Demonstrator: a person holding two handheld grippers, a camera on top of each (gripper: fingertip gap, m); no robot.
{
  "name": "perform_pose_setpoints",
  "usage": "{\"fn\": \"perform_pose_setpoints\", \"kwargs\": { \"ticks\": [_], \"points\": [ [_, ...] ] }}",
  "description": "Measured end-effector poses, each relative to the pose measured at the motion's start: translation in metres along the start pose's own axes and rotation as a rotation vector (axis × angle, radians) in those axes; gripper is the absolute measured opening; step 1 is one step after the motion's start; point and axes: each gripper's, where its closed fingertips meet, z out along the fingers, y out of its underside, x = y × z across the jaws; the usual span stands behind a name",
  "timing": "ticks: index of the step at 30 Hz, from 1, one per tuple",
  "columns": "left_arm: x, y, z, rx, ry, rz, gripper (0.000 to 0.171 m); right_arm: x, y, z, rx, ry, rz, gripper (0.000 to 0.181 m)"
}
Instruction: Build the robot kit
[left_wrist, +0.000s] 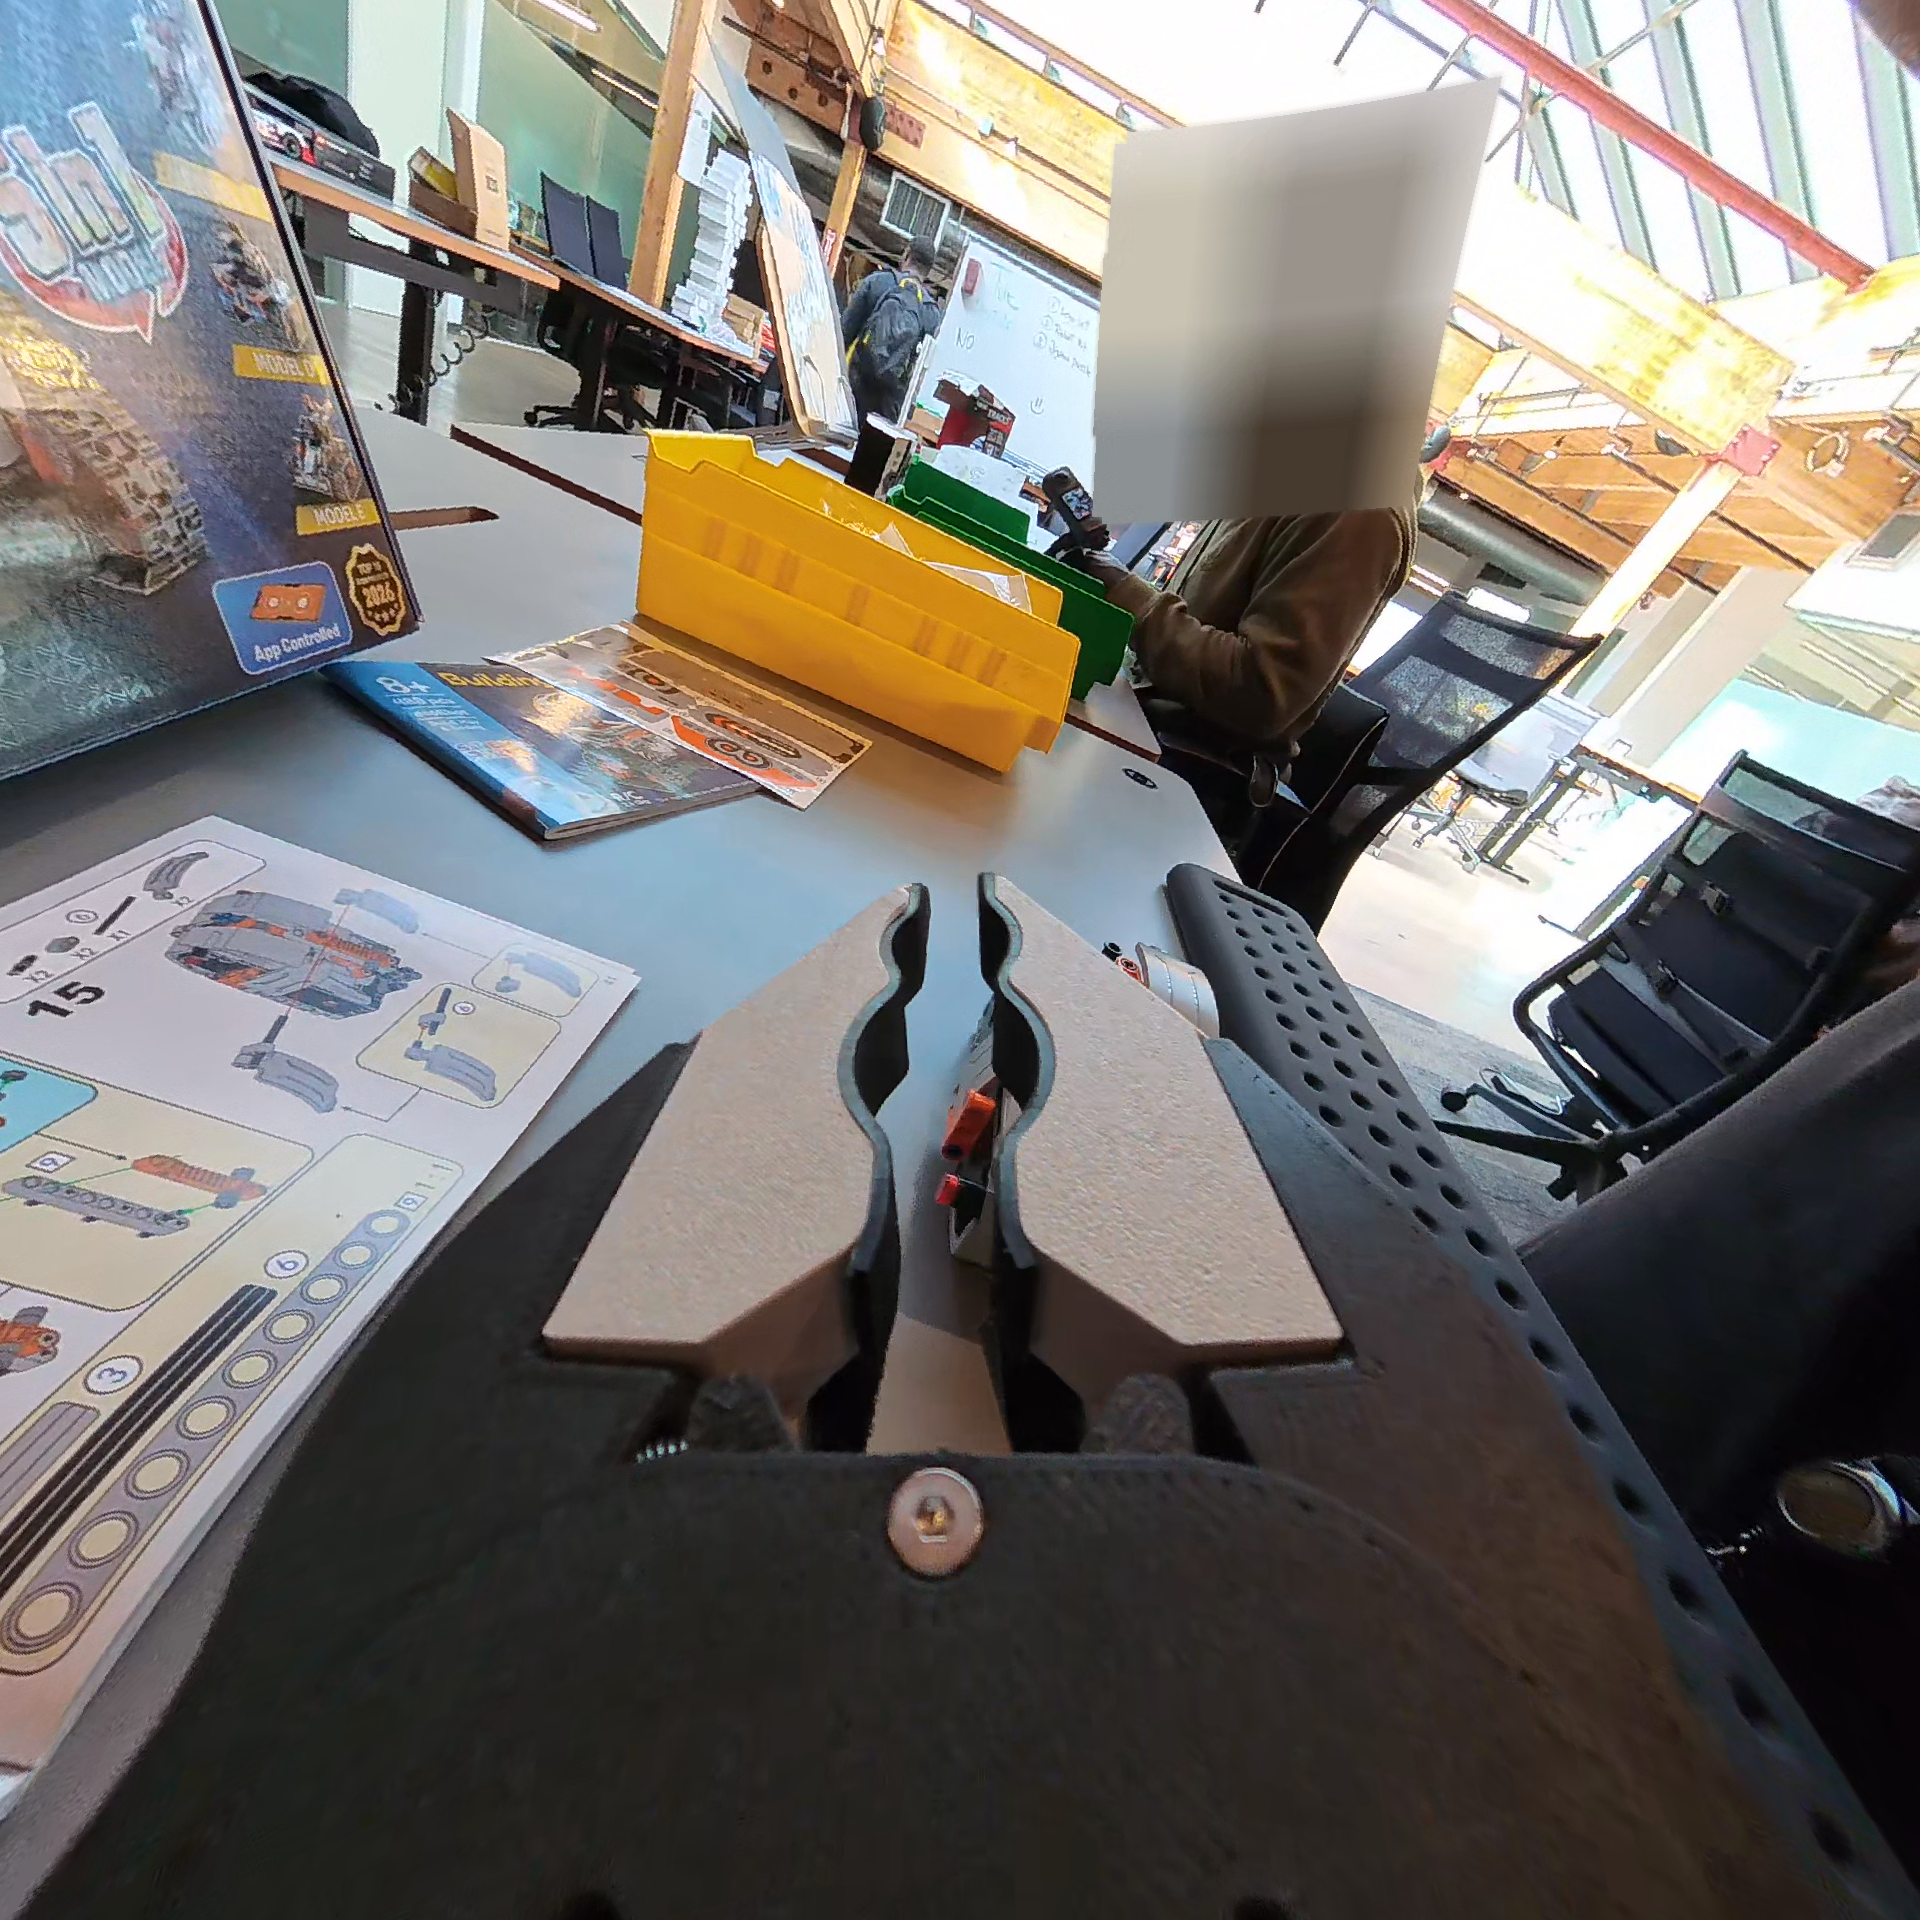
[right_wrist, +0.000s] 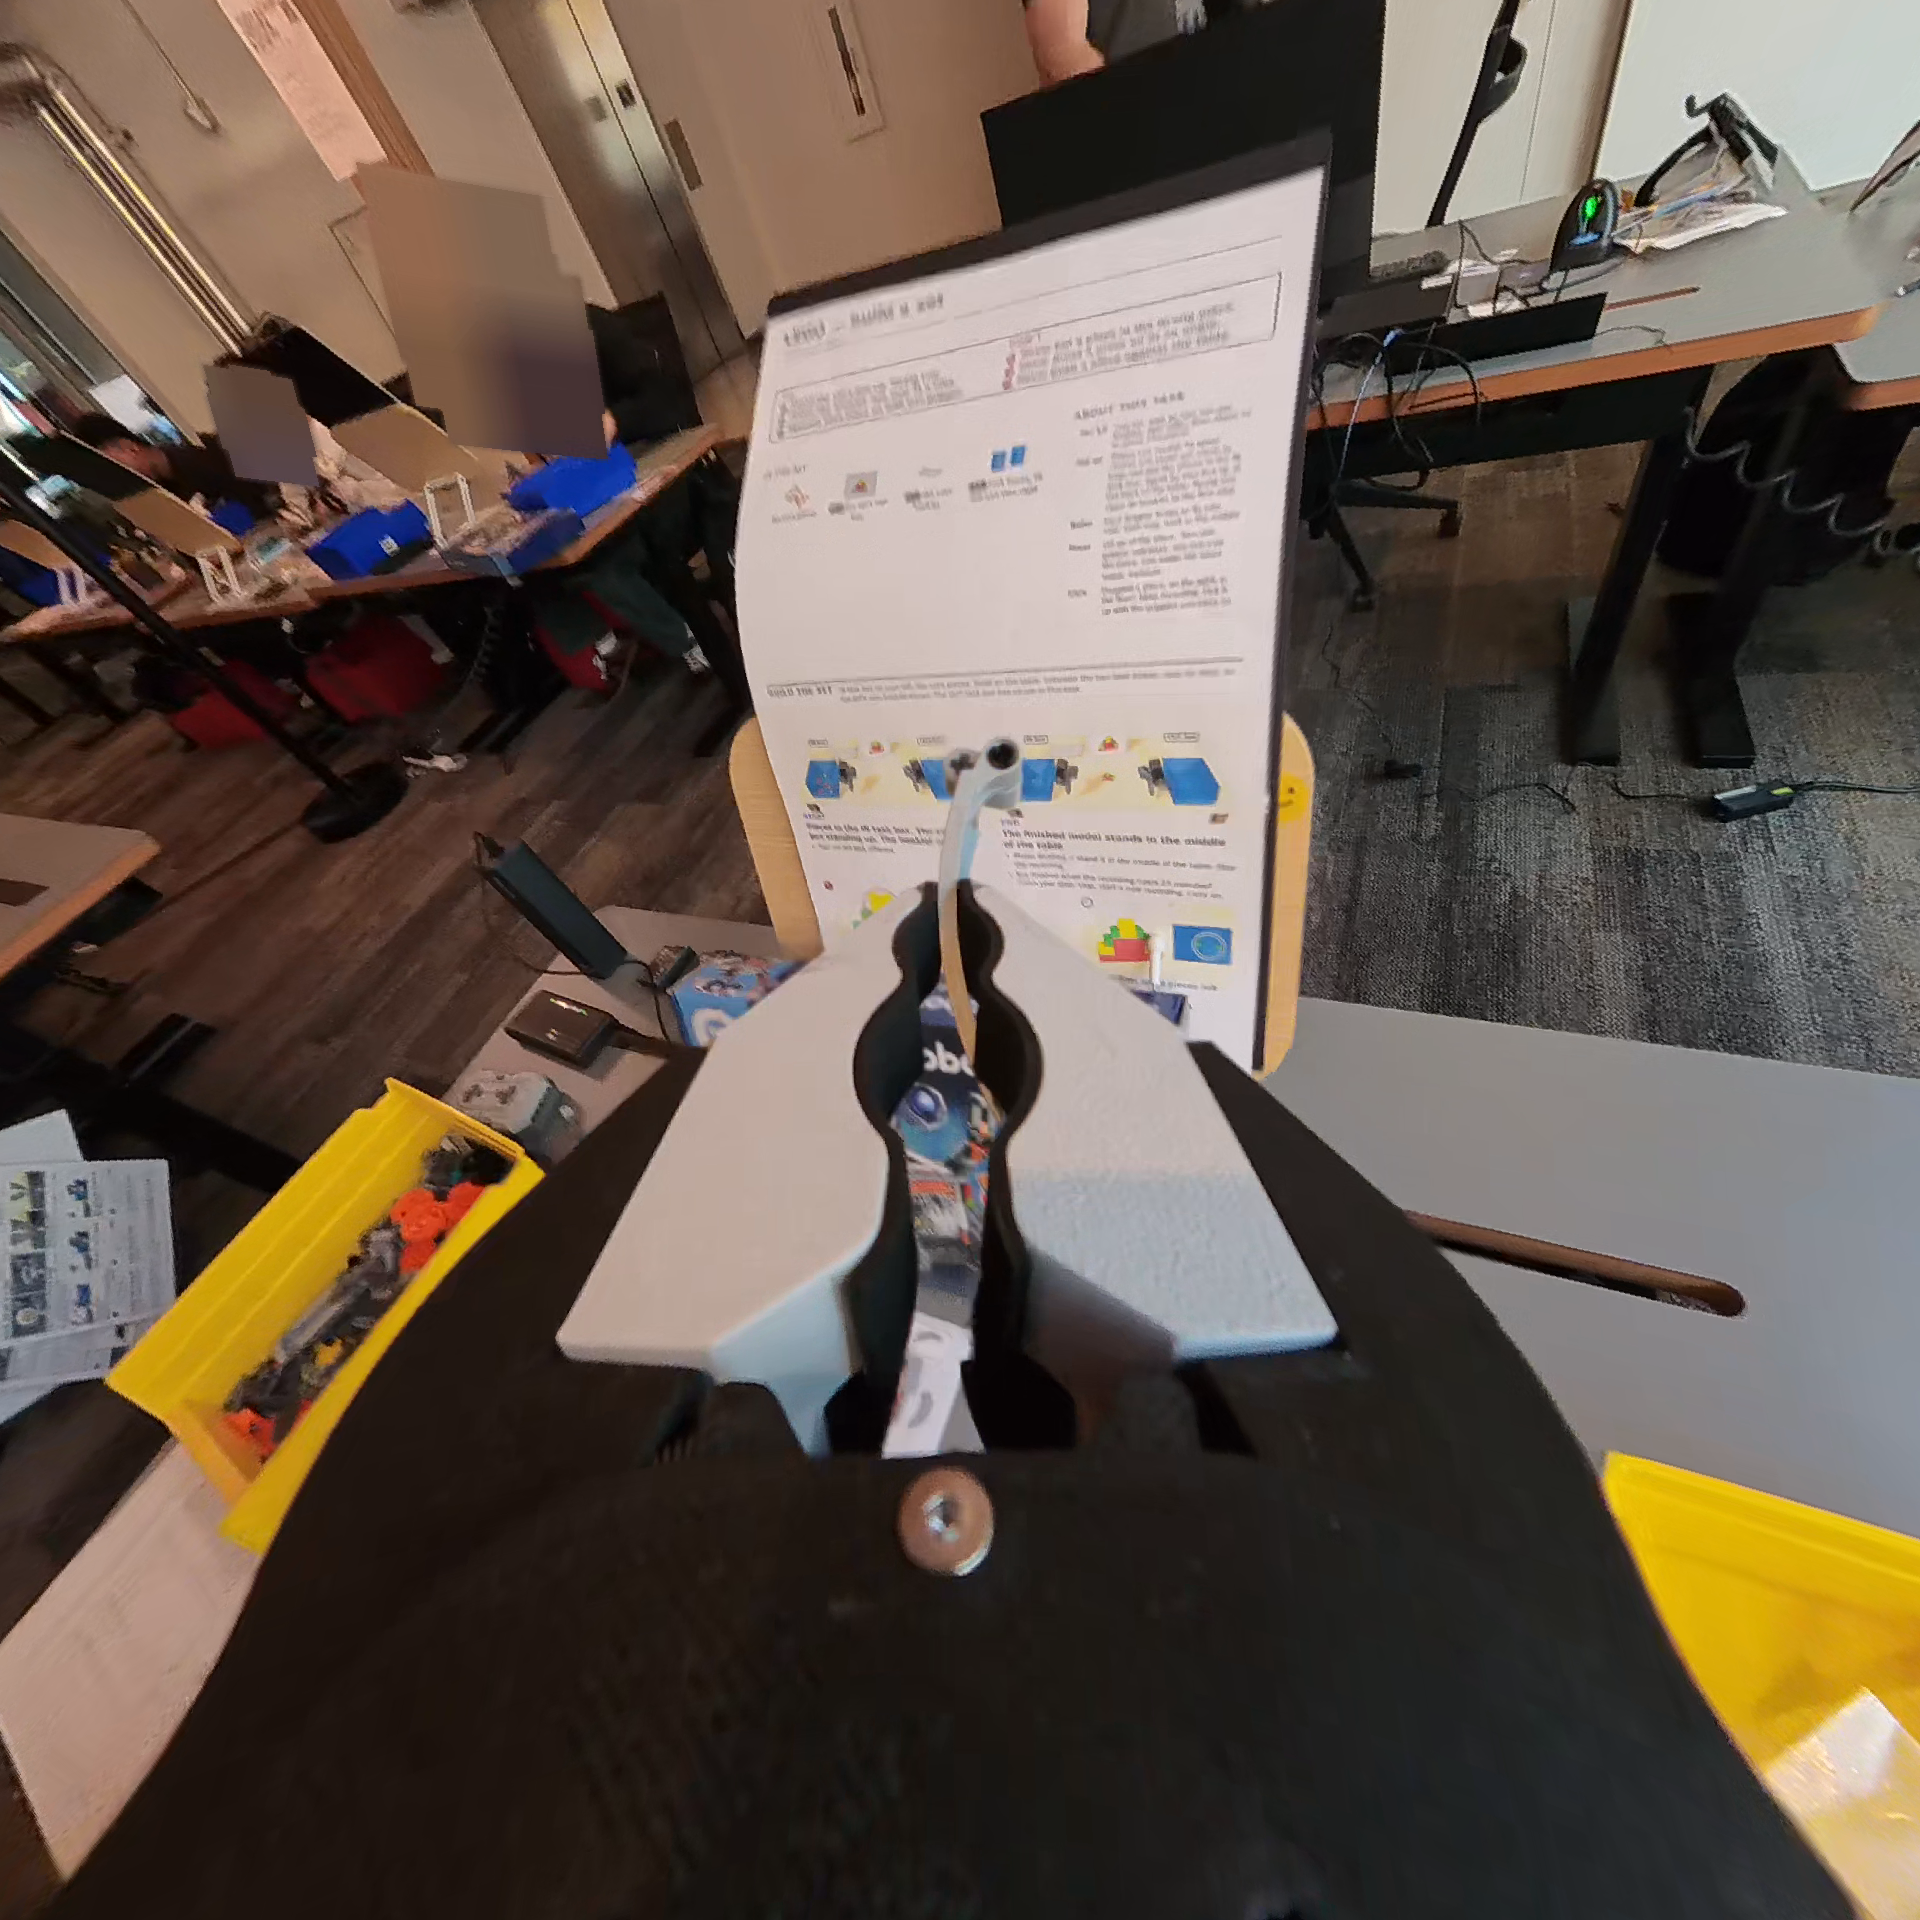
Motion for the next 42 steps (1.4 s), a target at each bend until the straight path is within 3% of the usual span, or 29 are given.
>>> {"fn": "perform_pose_setpoints", "kwargs": {
  "ticks": [5,10,14,17,21,24,28,31,34,36,42],
  "points": [
    [0.003,0.000,0.000,-0.007,0.008,0.015,0.007,0.017,0.028,0.008,-0.076,0.028,-0.008,0.000],
    [-0.003,-0.003,-0.005,0.005,-0.015,0.010,0.007,0.069,0.063,0.003,-0.164,0.172,-0.056,0.000],
    [-0.005,-0.006,-0.009,0.020,-0.022,0.010,0.007,0.103,0.069,-0.009,-0.080,0.252,-0.032,0.000],
    [-0.005,-0.006,-0.009,0.013,-0.028,0.015,0.008,0.109,0.064,-0.011,0.019,0.277,-0.153,0.000],
    [-0.004,-0.005,-0.010,-0.003,-0.036,0.032,0.010,0.065,0.094,0.008,0.159,-0.011,-0.299,0.000],
    [-0.007,-0.002,-0.010,-0.023,-0.056,0.046,0.011,0.025,0.166,0.008,0.175,-0.240,-0.323,0.000],
    [-0.015,0.006,-0.011,-0.056,-0.077,0.036,0.012,-0.003,0.270,0.005,0.137,-0.465,-0.246,0.000],
    [-0.020,0.007,-0.013,-0.065,-0.103,0.052,0.012,-0.007,0.317,0.005,0.161,-0.564,-0.210,0.000],
    [-0.025,0.009,-0.015,-0.079,-0.137,0.068,0.012,-0.003,0.342,0.006,0.226,-0.603,-0.172,0.000],
    [-0.032,0.014,-0.017,-0.112,-0.164,0.078,0.013,-0.004,0.341,0.008,0.231,-0.622,-0.140,0.000],
    [-0.039,0.000,-0.022,-0.073,-0.189,0.085,0.019,0.014,0.352,0.027,0.222,-0.507,-0.339,0.000]
  ]
}}
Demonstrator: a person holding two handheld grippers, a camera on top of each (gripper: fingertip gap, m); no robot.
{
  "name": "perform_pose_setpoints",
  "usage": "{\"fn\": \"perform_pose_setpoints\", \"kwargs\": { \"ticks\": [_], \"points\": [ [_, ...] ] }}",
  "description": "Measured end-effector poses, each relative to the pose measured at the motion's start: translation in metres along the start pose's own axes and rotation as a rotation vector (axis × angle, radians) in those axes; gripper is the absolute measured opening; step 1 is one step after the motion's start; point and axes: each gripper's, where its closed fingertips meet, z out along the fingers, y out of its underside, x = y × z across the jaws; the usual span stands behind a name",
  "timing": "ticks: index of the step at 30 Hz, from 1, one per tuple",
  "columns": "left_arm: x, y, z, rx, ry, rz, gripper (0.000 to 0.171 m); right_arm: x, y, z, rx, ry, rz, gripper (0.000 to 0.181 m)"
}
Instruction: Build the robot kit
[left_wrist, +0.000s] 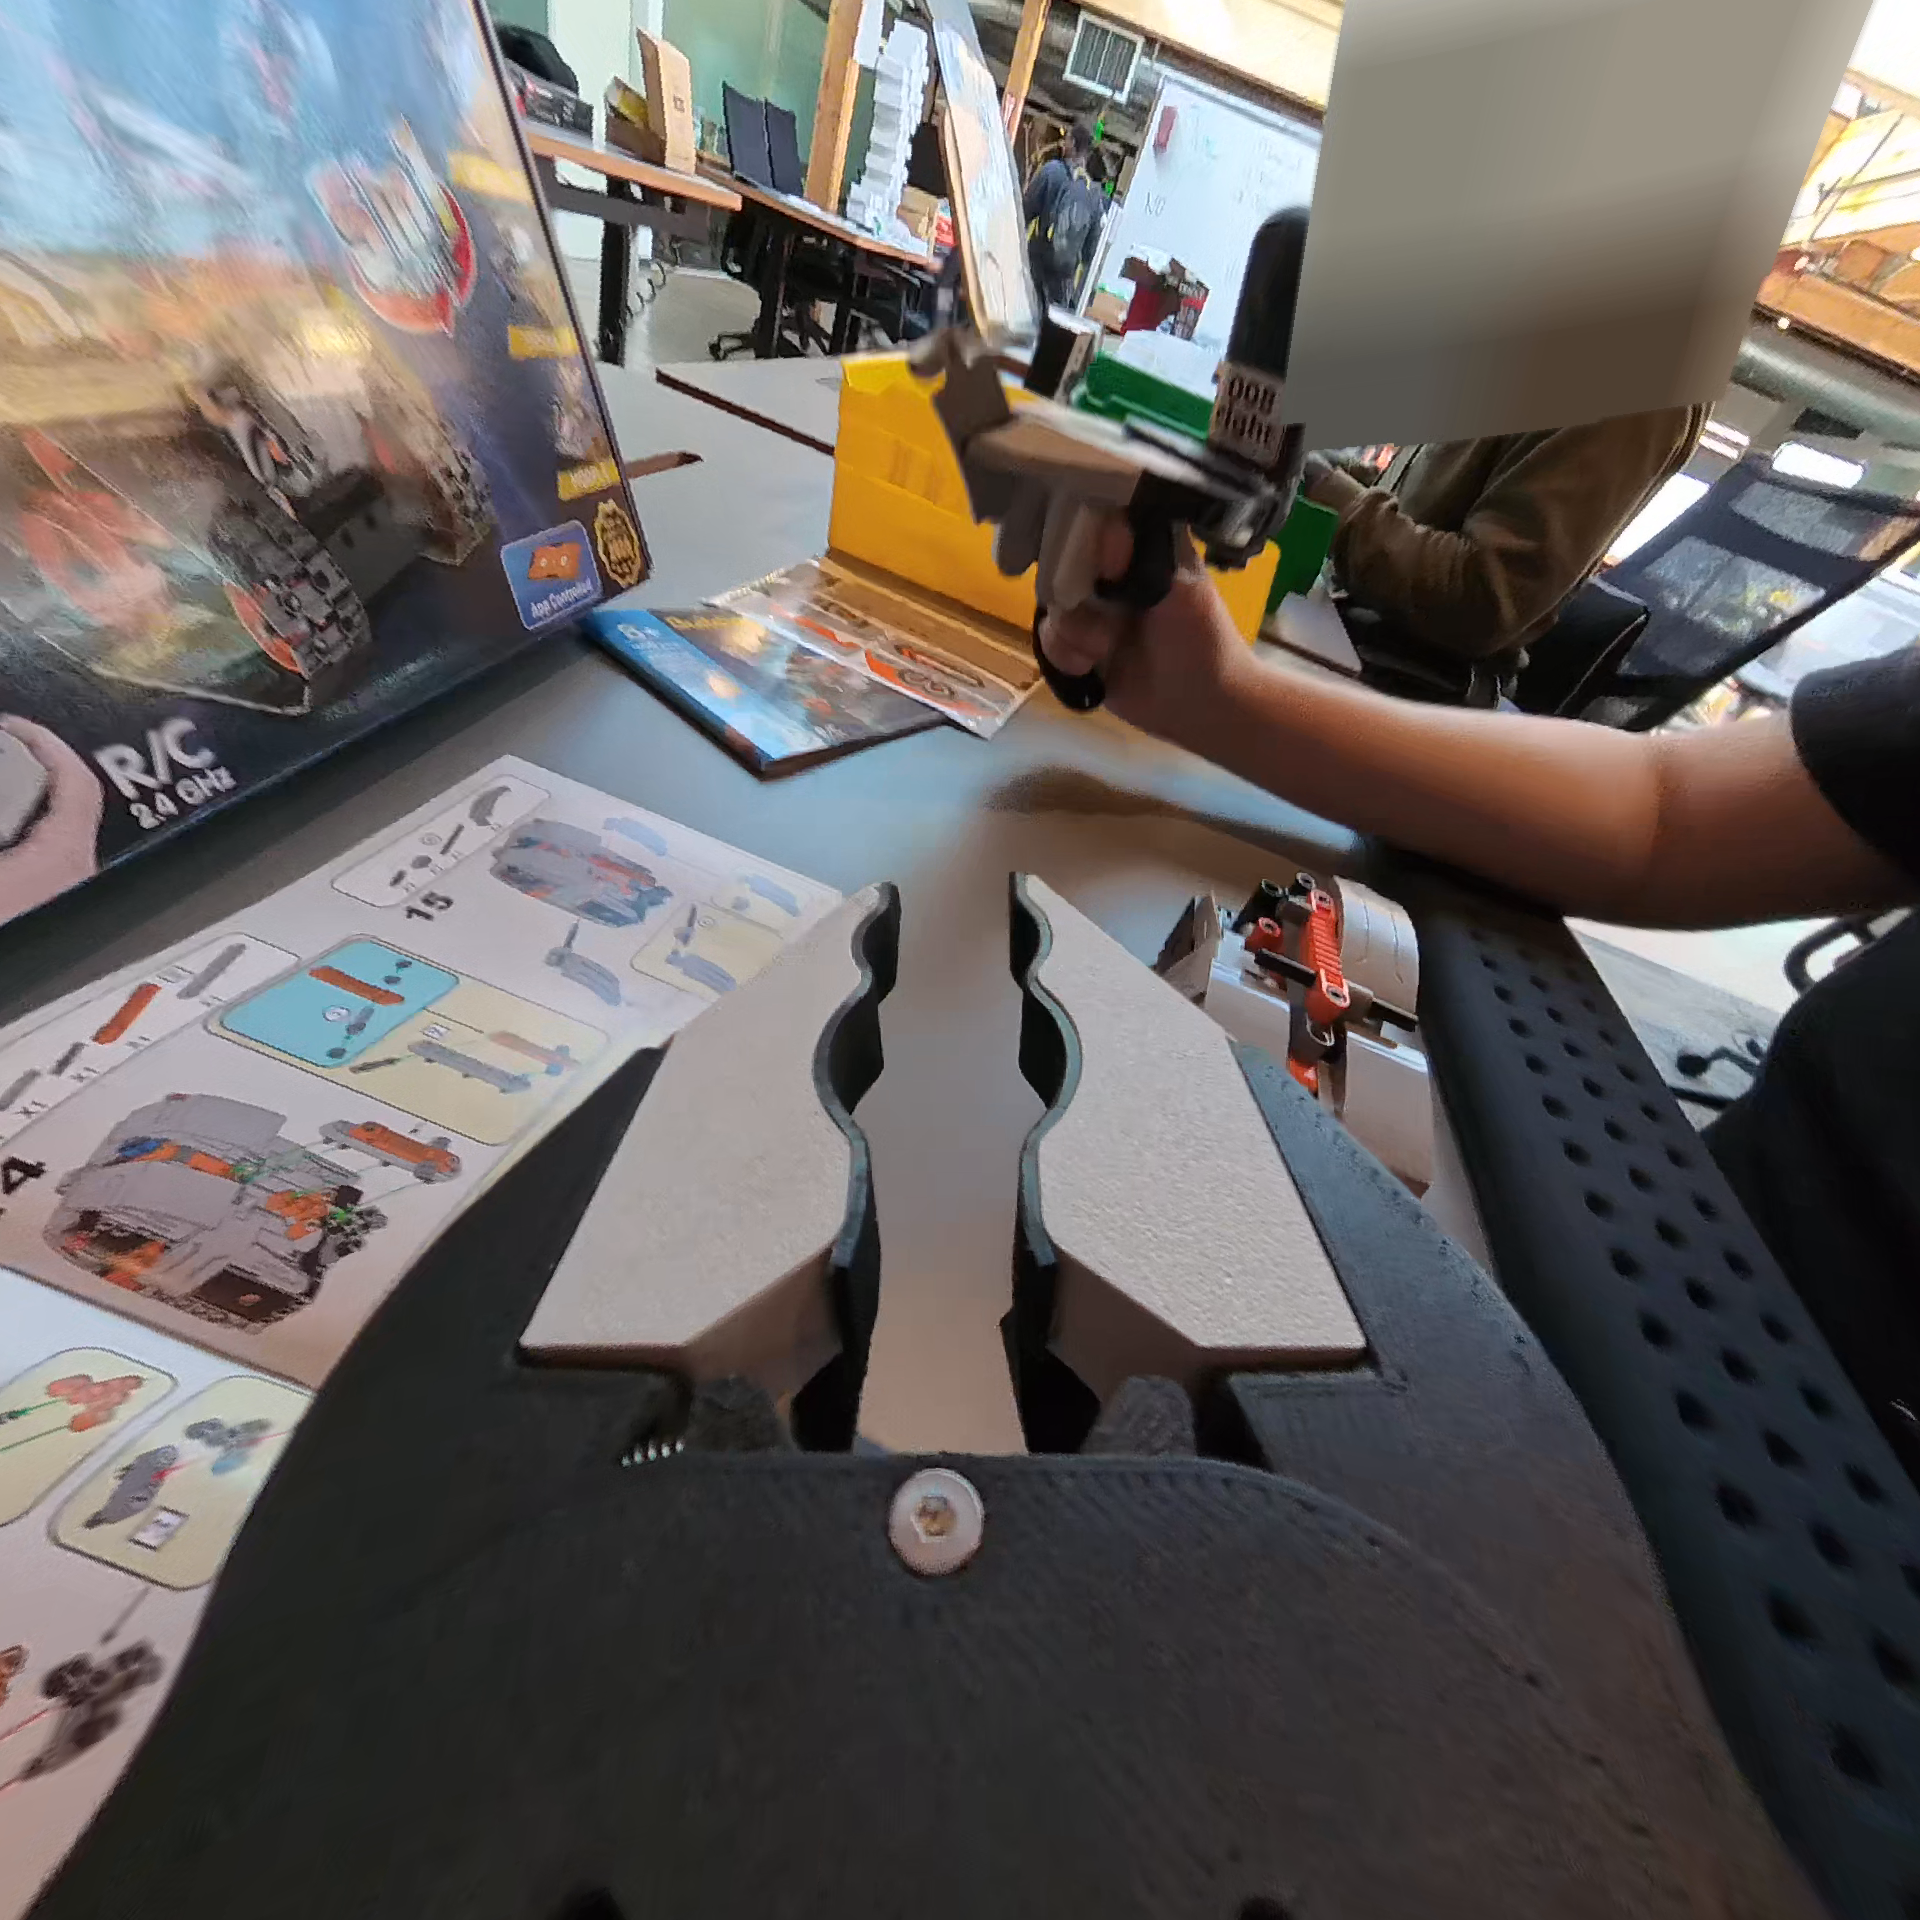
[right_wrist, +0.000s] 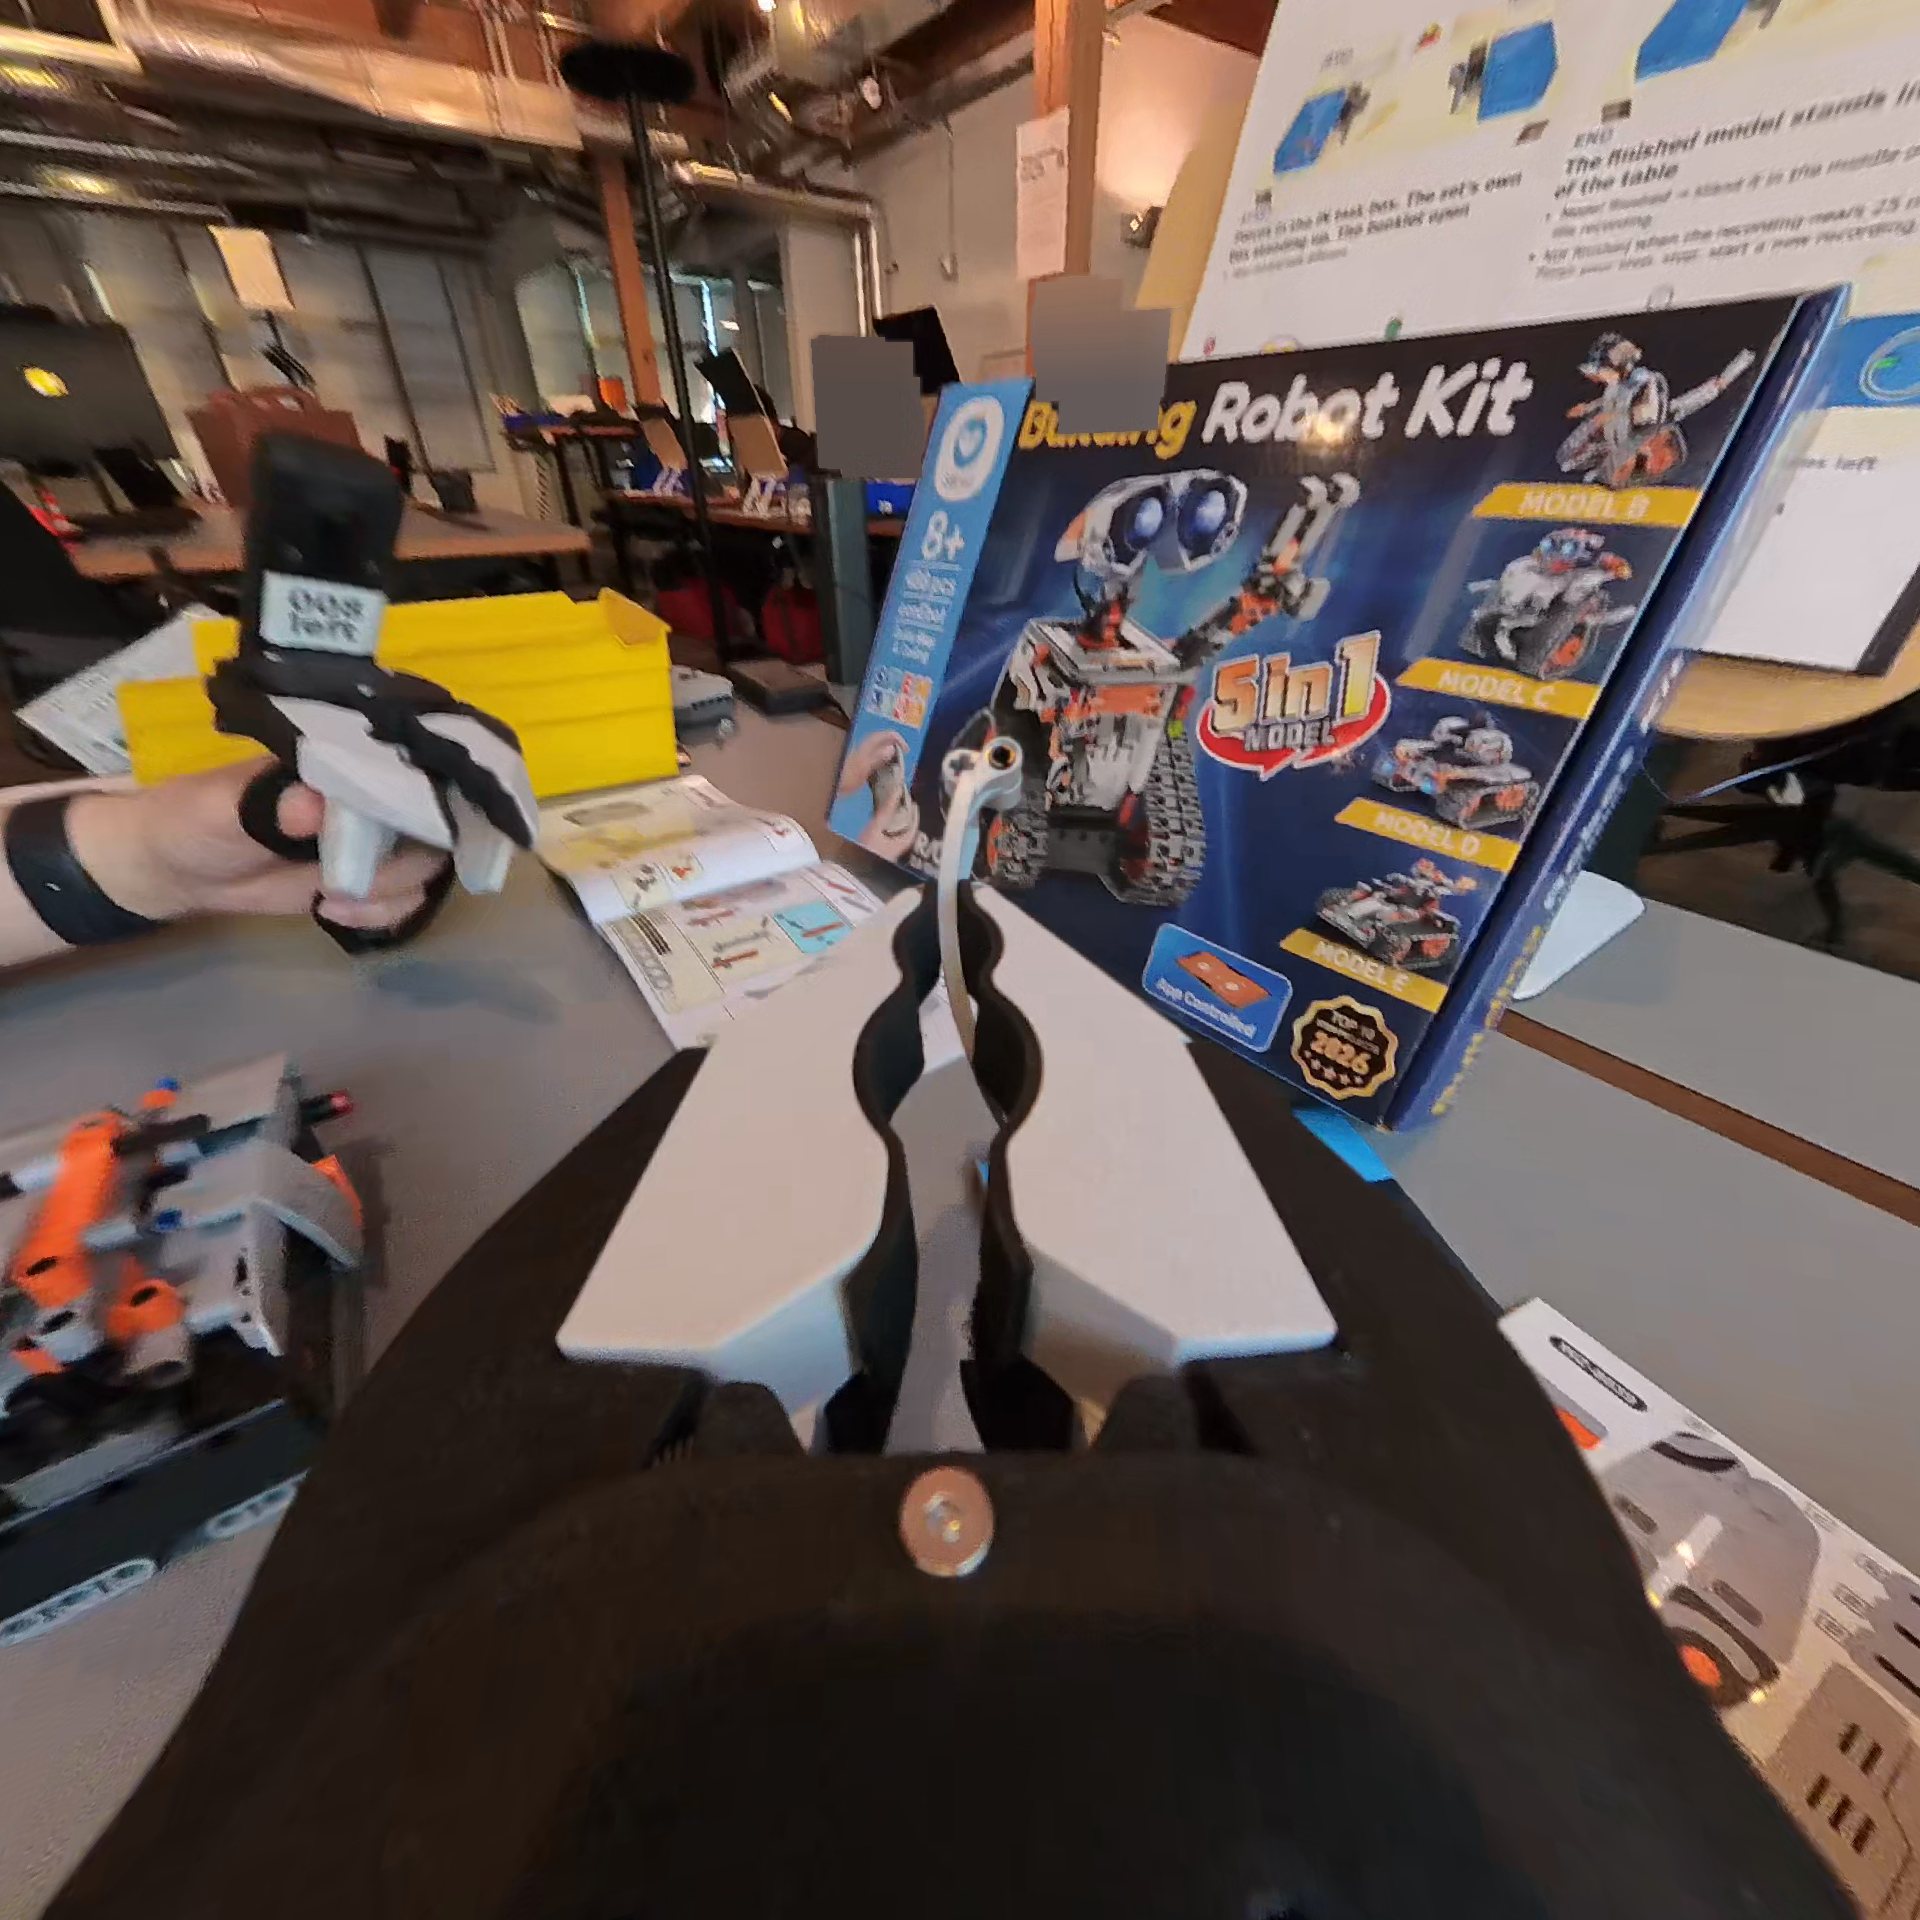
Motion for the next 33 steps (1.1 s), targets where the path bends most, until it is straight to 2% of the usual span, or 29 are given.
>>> {"fn": "perform_pose_setpoints", "kwargs": {
  "ticks": [5,7,11,14,17,22,30,33],
  "points": [
    [-0.016,-0.059,-0.006,0.127,-0.097,0.055,0.021,0.019,0.002,0.015,-0.015,0.096,-0.152,0.000],
    [-0.018,-0.088,-0.004,0.151,-0.134,0.112,0.021,0.028,-0.004,0.025,-0.002,0.116,-0.153,0.000],
    [-0.020,-0.147,-0.003,0.251,-0.202,0.160,0.022,0.021,-0.015,0.036,0.048,0.038,-0.059,0.000],
    [-0.027,-0.166,-0.009,0.265,-0.280,0.193,0.021,0.016,-0.011,0.033,-0.003,0.007,-0.094,0.000],
    [-0.036,-0.163,-0.015,0.257,-0.358,0.247,0.020,0.014,-0.014,0.029,0.006,-0.009,-0.084,0.000],
    [-0.043,-0.140,-0.015,0.185,-0.331,0.201,0.021,0.010,-0.018,0.029,0.063,-0.074,0.063,0.000],
    [-0.039,-0.147,0.005,0.305,-0.246,0.073,0.018,-0.002,-0.010,0.028,0.040,-0.244,0.186,0.000],
    [-0.044,-0.136,0.017,0.200,-0.329,0.111,0.016,0.000,-0.006,0.027,0.029,-0.231,0.193,0.000]
  ]
}}
